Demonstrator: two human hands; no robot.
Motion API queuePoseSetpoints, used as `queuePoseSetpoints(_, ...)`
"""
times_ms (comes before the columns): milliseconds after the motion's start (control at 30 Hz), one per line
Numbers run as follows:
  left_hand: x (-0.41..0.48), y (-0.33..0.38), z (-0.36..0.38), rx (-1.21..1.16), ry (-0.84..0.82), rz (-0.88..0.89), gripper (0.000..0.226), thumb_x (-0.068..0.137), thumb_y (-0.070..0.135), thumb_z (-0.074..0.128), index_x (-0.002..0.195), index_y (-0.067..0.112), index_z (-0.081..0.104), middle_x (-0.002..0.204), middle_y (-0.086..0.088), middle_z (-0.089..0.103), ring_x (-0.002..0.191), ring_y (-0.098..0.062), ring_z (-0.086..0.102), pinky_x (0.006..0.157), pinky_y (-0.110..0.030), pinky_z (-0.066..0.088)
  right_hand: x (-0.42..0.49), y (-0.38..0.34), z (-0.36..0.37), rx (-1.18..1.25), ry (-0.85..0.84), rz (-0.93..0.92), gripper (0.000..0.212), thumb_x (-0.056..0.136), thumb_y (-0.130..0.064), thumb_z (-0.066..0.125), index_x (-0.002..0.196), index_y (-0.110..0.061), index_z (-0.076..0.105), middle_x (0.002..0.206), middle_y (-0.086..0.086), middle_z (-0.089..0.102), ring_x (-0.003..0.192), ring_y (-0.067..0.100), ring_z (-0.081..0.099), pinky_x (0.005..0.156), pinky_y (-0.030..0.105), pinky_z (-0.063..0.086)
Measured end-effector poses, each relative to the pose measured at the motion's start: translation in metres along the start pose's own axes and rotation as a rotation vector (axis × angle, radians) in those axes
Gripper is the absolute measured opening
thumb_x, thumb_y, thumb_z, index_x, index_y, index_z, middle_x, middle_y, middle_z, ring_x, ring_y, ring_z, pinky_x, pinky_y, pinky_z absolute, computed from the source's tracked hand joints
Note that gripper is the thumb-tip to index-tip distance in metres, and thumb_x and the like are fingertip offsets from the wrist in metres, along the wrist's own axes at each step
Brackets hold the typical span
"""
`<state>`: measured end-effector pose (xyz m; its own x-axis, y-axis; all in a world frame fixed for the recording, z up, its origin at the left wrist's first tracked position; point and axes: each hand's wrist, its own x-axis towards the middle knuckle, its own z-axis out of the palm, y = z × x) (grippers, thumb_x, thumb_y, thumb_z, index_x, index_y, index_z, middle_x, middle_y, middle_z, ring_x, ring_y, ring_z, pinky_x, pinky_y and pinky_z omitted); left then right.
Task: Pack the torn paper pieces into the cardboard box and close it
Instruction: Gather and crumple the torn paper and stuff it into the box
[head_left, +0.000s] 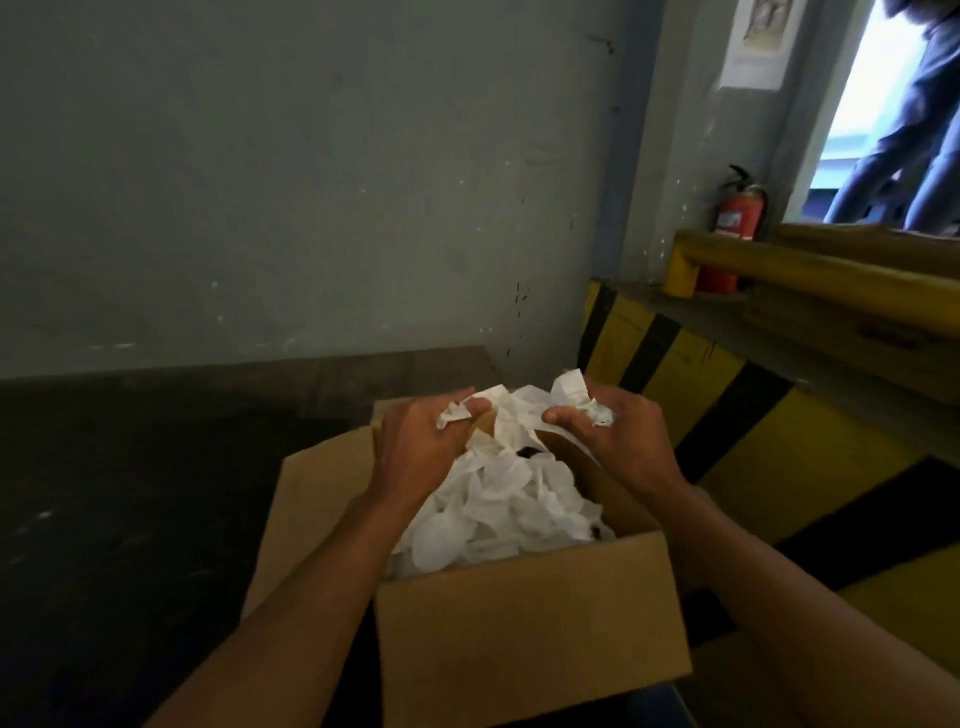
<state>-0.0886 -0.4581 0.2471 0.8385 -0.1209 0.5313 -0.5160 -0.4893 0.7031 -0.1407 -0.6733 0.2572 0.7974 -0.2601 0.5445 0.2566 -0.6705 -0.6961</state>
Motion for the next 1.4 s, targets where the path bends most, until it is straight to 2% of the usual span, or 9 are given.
queuePoseSetpoints(167, -0.013, 0.008, 0.03, -0.015, -0.01, -0.21, 0.02, 0.091, 0.041, 0.059, 0.092, 0.024, 0.07, 0.088, 0.005, 0.069, 0.08, -0.007, 0.064, 0.078, -0.028, 0.053, 0.003, 0.042, 0.009, 0.01, -0.139, 0.02, 0.052, 0.069, -0.069, 0.065, 0.104, -0.031, 0.07, 0.097, -0.013, 0.072, 0.084, 0.003, 0.067, 0.073, 0.034, 0.059)
queuePoseSetpoints(300, -0.029, -0.017, 0.046, 0.011, -0.064, -0.291, 0.028, 0.089, 0.049, 0.056, 0.089, 0.023, 0.067, 0.081, 0.007, 0.065, 0.079, -0.013, 0.062, 0.073, -0.029, 0.048, -0.014, 0.06, 0.034, 0.009, -0.289, 0.027, 0.032, 0.08, -0.055, 0.067, 0.107, -0.037, 0.062, 0.11, -0.015, 0.066, 0.095, 0.002, 0.061, 0.079, 0.017, 0.048)
queuePoseSetpoints(433, -0.028, -0.041, 0.056, 0.054, -0.103, -0.322, 0.038, 0.085, 0.057, 0.055, 0.086, 0.02, 0.063, 0.079, 0.0, 0.067, 0.081, -0.025, 0.065, 0.075, -0.039, 0.052, -0.017, 0.082, 0.062, -0.085, -0.36, 0.106, 0.068, 0.075, -0.074, 0.055, 0.127, -0.03, 0.057, 0.124, -0.006, 0.064, 0.11, 0.014, 0.061, 0.093, 0.032, 0.051)
queuePoseSetpoints(600, -0.027, -0.062, 0.072, 0.145, -0.258, -0.463, 0.083, 0.074, 0.086, 0.032, 0.141, 0.037, 0.033, 0.148, 0.003, 0.039, 0.133, -0.023, 0.041, 0.107, -0.043, 0.032, -0.015, 0.09, 0.079, -0.257, -0.495, 0.192, 0.077, 0.072, -0.085, 0.038, 0.138, -0.046, 0.037, 0.146, 0.001, 0.036, 0.132, 0.026, 0.035, 0.109, 0.052, 0.032)
queuePoseSetpoints(700, -0.026, -0.06, 0.071, 0.061, -0.318, -0.511, 0.08, 0.077, 0.082, 0.017, 0.141, 0.036, 0.032, 0.148, 0.003, 0.038, 0.133, -0.018, 0.036, 0.112, -0.045, 0.023, -0.013, 0.088, 0.076, -0.174, -0.505, 0.258, 0.066, 0.078, -0.078, 0.029, 0.138, -0.052, 0.034, 0.151, -0.001, 0.022, 0.137, 0.027, 0.022, 0.113, 0.055, 0.021)
queuePoseSetpoints(833, -0.011, -0.051, 0.064, -0.149, -0.119, -0.618, 0.045, 0.1, 0.049, 0.031, 0.13, 0.023, 0.051, 0.135, -0.001, 0.053, 0.12, -0.019, 0.047, 0.1, -0.031, 0.029, 0.002, 0.087, 0.072, -0.017, -0.418, 0.282, 0.049, 0.084, -0.069, 0.039, 0.131, -0.056, 0.039, 0.151, -0.004, 0.023, 0.137, 0.027, 0.026, 0.112, 0.056, 0.026)
queuePoseSetpoints(1000, 0.01, -0.042, 0.062, -0.125, -0.026, -0.538, 0.042, 0.1, 0.044, 0.037, 0.136, 0.025, 0.05, 0.141, 0.001, 0.048, 0.13, -0.02, 0.044, 0.104, -0.032, 0.03, 0.03, 0.08, 0.068, 0.187, -0.273, 0.231, 0.028, 0.097, -0.04, 0.042, 0.123, -0.043, 0.051, 0.142, -0.004, 0.043, 0.127, 0.019, 0.044, 0.106, 0.049, 0.04)
queuePoseSetpoints(1167, 0.028, -0.04, 0.071, -0.014, -0.022, -0.349, 0.036, 0.099, 0.025, 0.048, 0.135, 0.02, 0.053, 0.139, 0.001, 0.052, 0.127, -0.015, 0.048, 0.108, -0.031, 0.036, 0.059, 0.078, 0.062, 0.488, -0.086, 0.362, 0.041, 0.087, 0.008, 0.04, 0.114, -0.019, 0.056, 0.112, 0.002, 0.061, 0.107, 0.017, 0.059, 0.091, 0.033, 0.05)
queuePoseSetpoints(1400, 0.015, -0.051, 0.075, 0.241, -0.058, -0.261, 0.045, 0.096, 0.033, 0.053, 0.14, 0.025, 0.044, 0.147, 0.0, 0.044, 0.135, -0.02, 0.039, 0.11, -0.033, 0.027, 0.049, 0.086, 0.086, 0.112, -0.253, 0.192, 0.025, 0.094, -0.025, 0.057, 0.119, -0.026, 0.056, 0.127, -0.003, 0.056, 0.113, 0.015, 0.055, 0.084, 0.022, 0.048)
